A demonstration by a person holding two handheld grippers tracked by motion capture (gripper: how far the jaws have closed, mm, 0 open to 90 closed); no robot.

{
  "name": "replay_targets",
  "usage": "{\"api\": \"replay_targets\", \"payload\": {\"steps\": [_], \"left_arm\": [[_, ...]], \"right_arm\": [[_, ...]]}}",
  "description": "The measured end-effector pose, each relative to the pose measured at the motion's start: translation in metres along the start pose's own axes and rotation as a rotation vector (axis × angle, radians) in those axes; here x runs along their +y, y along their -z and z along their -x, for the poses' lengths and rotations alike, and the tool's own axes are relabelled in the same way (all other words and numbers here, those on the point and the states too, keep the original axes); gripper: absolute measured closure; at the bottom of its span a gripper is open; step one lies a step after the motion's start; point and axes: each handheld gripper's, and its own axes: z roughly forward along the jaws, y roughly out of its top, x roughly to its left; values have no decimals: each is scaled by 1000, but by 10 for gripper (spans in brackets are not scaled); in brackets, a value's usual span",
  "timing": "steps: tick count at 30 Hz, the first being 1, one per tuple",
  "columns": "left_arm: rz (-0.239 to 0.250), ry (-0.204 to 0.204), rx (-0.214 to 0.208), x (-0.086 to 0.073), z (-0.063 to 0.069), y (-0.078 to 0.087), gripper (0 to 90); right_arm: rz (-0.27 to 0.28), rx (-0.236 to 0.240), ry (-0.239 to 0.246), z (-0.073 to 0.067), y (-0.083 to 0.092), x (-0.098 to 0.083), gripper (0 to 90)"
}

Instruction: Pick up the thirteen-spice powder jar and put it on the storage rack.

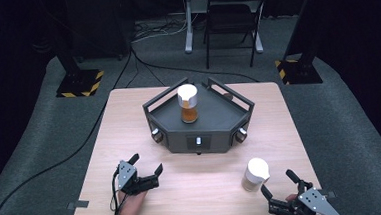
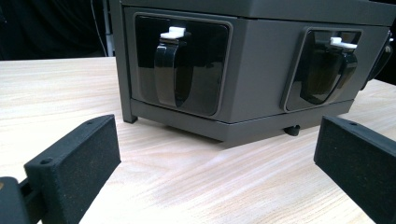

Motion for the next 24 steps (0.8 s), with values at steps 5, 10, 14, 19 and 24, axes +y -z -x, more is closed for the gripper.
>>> {"api": "replay_targets", "payload": {"steps": [5,10,14,19,24], "left_arm": [[2,2,-1,0,0,0,1],[-1,-1,-2,0,0,0,1],[3,10,-1,0,-2,0,1],[2,8,-3,0,-2,-1,1],[6,17,-4,-1,-4,0,1]], "right_arm": [[-7,11,8,-1,-2,1,0],[-4,15,6,-1,-4,1,0],[-14,26,15,-1,-9,2,0],[-16,31,10,0,-12,4,0],[-14,39,11,1,-16,6,0]]}}
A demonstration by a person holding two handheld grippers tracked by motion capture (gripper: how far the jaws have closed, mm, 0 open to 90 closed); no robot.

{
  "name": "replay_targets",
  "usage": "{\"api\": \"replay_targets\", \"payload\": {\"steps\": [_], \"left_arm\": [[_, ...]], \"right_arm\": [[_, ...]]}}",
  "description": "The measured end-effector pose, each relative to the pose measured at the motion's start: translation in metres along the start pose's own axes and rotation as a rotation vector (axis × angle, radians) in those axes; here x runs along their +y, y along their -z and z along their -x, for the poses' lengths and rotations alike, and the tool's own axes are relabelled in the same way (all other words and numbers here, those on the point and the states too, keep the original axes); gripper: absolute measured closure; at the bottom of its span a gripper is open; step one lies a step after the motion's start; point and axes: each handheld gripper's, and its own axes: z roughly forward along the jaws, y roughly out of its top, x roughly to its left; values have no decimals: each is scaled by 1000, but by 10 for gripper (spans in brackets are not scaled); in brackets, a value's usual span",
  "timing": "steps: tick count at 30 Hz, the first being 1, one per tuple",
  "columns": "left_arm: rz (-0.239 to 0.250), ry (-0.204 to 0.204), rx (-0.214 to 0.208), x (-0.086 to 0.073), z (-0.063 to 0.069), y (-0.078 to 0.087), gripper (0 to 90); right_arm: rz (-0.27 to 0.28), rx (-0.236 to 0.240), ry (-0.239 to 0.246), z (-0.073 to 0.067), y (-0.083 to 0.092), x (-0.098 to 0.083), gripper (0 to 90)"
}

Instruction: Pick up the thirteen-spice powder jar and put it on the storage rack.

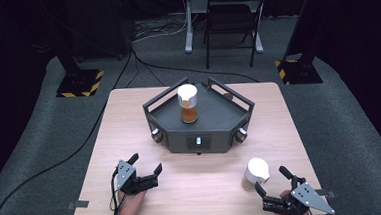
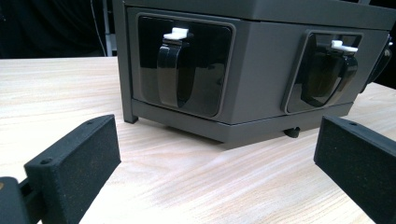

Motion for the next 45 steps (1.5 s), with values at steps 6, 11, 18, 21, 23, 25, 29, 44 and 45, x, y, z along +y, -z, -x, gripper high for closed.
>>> {"api": "replay_targets", "payload": {"steps": [6,11,18,21,23,25,29,44,45], "left_arm": [[-2,-2,0,0,0,0,1],[-2,-2,-1,0,0,0,1],[-3,-1,-1,0,0,0,1],[-3,-1,-2,0,0,0,1],[-3,0,-2,0,0,0,1],[-4,-2,-4,0,0,0,1],[-8,-10,-8,1,0,-1,1],[-7,-1,-8,1,-1,-1,1],[-6,-2,-7,0,0,-1,1]], "right_arm": [[-1,3,-6,1,-4,1,0],[-3,10,-1,0,-8,2,0],[-12,17,3,-1,-14,3,0],[-15,20,2,-1,-17,4,0],[-19,22,-2,-1,-19,5,0],[-25,23,-7,-1,-22,5,0],[-38,28,-7,-1,-26,7,0],[-82,42,-6,-2,-39,16,8],[-84,46,-4,-2,-39,17,10]]}}
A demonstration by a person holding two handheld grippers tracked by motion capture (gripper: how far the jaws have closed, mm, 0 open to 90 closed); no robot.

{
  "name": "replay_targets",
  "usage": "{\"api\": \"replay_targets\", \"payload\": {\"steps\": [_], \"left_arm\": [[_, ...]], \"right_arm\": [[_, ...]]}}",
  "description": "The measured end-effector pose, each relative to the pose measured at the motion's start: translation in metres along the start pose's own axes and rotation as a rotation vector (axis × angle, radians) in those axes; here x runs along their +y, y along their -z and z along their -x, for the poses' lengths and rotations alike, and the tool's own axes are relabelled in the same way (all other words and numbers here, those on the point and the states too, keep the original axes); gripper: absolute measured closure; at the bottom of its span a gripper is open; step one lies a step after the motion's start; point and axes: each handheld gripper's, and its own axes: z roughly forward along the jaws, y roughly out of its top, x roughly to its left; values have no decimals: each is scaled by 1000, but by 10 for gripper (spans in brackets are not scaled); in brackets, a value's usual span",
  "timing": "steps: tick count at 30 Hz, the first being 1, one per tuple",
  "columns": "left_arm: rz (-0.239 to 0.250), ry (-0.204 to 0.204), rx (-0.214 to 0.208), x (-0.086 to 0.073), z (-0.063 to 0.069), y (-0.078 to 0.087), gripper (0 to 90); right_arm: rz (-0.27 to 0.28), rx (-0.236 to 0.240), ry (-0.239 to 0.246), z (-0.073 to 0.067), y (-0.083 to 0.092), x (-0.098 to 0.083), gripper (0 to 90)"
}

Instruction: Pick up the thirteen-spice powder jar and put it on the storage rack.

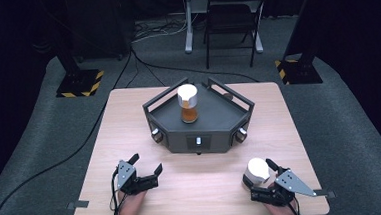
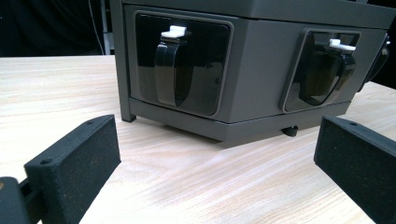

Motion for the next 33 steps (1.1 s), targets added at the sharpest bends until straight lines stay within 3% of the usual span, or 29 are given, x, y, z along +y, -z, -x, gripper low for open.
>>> {"api": "replay_targets", "payload": {"steps": [8,17,23,33], "left_arm": [[-1,0,-1,0,0,0,1],[0,-4,4,0,1,0,1],[1,-4,4,0,1,0,1],[1,-6,4,0,1,0,1]], "right_arm": [[-8,-2,26,-5,-1,3,55],[-53,-25,-5,-4,1,11,286],[-68,-34,10,-4,1,15,296],[-80,0,23,-1,-1,19,298]]}}
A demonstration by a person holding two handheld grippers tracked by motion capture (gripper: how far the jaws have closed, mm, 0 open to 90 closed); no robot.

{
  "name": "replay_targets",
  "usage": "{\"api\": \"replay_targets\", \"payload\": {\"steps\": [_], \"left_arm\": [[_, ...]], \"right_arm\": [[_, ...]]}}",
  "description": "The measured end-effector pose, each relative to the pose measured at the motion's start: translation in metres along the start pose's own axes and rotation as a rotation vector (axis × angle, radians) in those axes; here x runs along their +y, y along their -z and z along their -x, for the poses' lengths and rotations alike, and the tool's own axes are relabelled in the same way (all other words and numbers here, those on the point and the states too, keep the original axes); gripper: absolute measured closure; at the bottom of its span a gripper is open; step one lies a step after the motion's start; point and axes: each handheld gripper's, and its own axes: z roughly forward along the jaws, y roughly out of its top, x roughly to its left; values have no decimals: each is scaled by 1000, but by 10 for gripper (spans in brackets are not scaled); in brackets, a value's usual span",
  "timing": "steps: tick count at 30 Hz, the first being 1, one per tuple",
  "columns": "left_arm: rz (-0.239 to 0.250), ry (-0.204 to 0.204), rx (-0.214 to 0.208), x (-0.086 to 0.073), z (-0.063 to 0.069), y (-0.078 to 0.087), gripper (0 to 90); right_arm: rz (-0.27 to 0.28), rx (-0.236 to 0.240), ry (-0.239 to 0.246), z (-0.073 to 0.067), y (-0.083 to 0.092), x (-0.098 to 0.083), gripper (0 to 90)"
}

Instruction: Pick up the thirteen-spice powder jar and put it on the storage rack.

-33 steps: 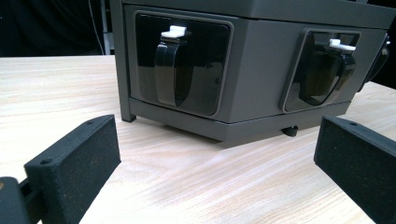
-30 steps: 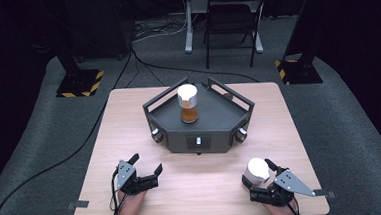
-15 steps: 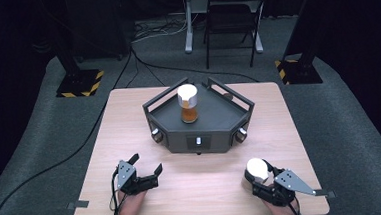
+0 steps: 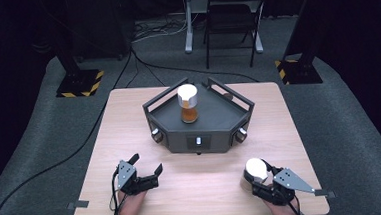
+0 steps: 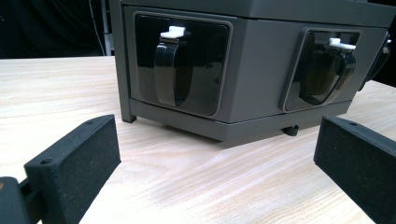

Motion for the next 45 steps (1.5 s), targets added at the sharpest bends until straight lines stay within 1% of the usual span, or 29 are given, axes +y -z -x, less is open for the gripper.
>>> {"api": "replay_targets", "payload": {"steps": [6,15,18,21,25,31,32,35,45], "left_arm": [[1,0,0,0,0,0,1],[-3,-3,1,0,0,0,1],[-5,-3,2,1,0,0,1],[-5,-3,2,1,1,-1,1],[-6,-3,2,1,0,-1,1],[-5,-3,2,1,0,0,1],[-5,-3,2,1,0,0,1],[-3,0,2,0,0,0,1],[-3,2,-1,0,0,0,1]], "right_arm": [[17,16,-5,2,1,3,298],[33,30,2,5,2,15,298],[35,44,5,8,3,21,298],[38,50,23,7,3,27,298],[45,62,32,8,3,35,298],[51,73,52,7,1,49,298],[51,73,52,7,1,49,298],[57,77,66,6,0,57,298],[75,92,72,7,-5,74,298]]}}
